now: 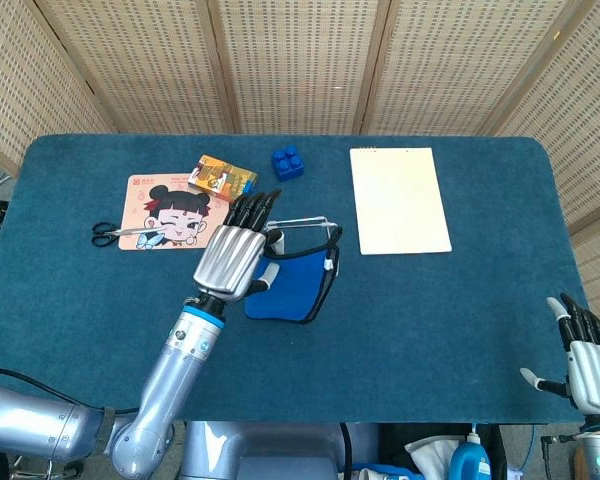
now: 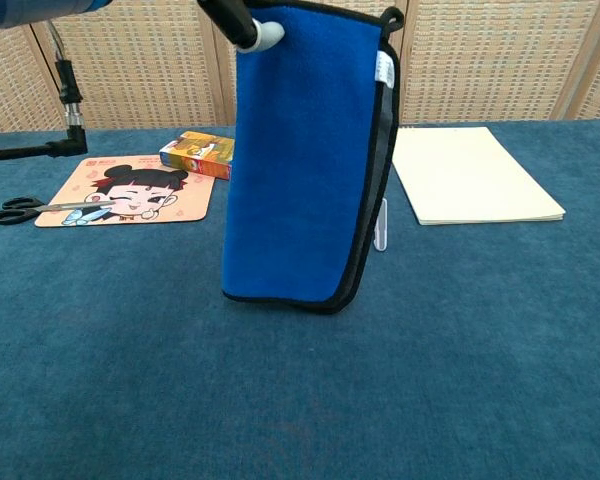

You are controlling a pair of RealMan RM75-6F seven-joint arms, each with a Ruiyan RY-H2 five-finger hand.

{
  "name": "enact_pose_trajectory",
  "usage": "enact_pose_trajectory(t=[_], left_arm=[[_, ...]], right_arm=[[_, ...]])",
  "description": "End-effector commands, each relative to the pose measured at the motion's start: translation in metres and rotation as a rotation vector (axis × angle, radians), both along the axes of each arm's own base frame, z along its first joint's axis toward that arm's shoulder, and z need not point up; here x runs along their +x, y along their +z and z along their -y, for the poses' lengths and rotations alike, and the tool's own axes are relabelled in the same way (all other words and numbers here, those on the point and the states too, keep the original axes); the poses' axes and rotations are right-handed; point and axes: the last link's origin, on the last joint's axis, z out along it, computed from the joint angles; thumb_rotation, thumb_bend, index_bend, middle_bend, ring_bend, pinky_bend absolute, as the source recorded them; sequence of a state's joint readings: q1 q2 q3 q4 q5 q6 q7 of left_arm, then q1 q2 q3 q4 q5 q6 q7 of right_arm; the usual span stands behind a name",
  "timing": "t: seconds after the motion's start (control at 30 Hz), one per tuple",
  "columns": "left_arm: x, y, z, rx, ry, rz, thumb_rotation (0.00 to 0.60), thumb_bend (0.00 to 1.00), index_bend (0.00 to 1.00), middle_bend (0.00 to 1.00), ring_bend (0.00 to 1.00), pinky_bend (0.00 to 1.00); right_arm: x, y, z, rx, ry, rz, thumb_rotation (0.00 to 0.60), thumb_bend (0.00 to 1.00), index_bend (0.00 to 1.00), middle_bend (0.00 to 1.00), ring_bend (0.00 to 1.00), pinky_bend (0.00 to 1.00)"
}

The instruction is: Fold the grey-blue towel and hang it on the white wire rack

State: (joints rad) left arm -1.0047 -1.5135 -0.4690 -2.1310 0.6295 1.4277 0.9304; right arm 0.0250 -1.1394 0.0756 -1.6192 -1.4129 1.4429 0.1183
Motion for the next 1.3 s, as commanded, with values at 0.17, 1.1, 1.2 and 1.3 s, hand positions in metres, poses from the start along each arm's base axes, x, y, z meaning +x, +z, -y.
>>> enact_pose_trajectory(t=[0.17, 1.1, 1.2, 1.3], left_arm=[[0.031, -0.004, -0.013, 0.007, 0.047, 0.019, 0.600, 0.45, 1.00, 0.00, 0.00, 0.00], [0.077, -0.002, -0.046, 0.041, 0.139, 0.033, 0.600, 0.45, 1.00, 0.00, 0.00, 0.00], [0.076, -0.002, -0.050, 0.040, 0.142, 0.033, 0.600, 0.45, 1.00, 0.00, 0.00, 0.00], [0.074, -0.002, -0.056, 0.047, 0.150, 0.039, 0.600, 0.45, 1.00, 0.00, 0.00, 0.00]], right_arm=[[0.000, 0.000, 0.001, 0.007, 0.004, 0.009, 0.600, 0.00, 0.00, 0.00, 0.00, 0.00], [-0.009, 0.010, 0.003, -0.018, -0.019, 0.045, 0.600, 0.00, 0.00, 0.00, 0.00, 0.00], [-0.010, 0.011, 0.003, -0.023, -0.024, 0.049, 0.600, 0.00, 0.00, 0.00, 0.00, 0.00], [-0.011, 0.011, 0.003, -0.024, -0.028, 0.050, 0.600, 0.00, 0.00, 0.00, 0.00, 0.00]])
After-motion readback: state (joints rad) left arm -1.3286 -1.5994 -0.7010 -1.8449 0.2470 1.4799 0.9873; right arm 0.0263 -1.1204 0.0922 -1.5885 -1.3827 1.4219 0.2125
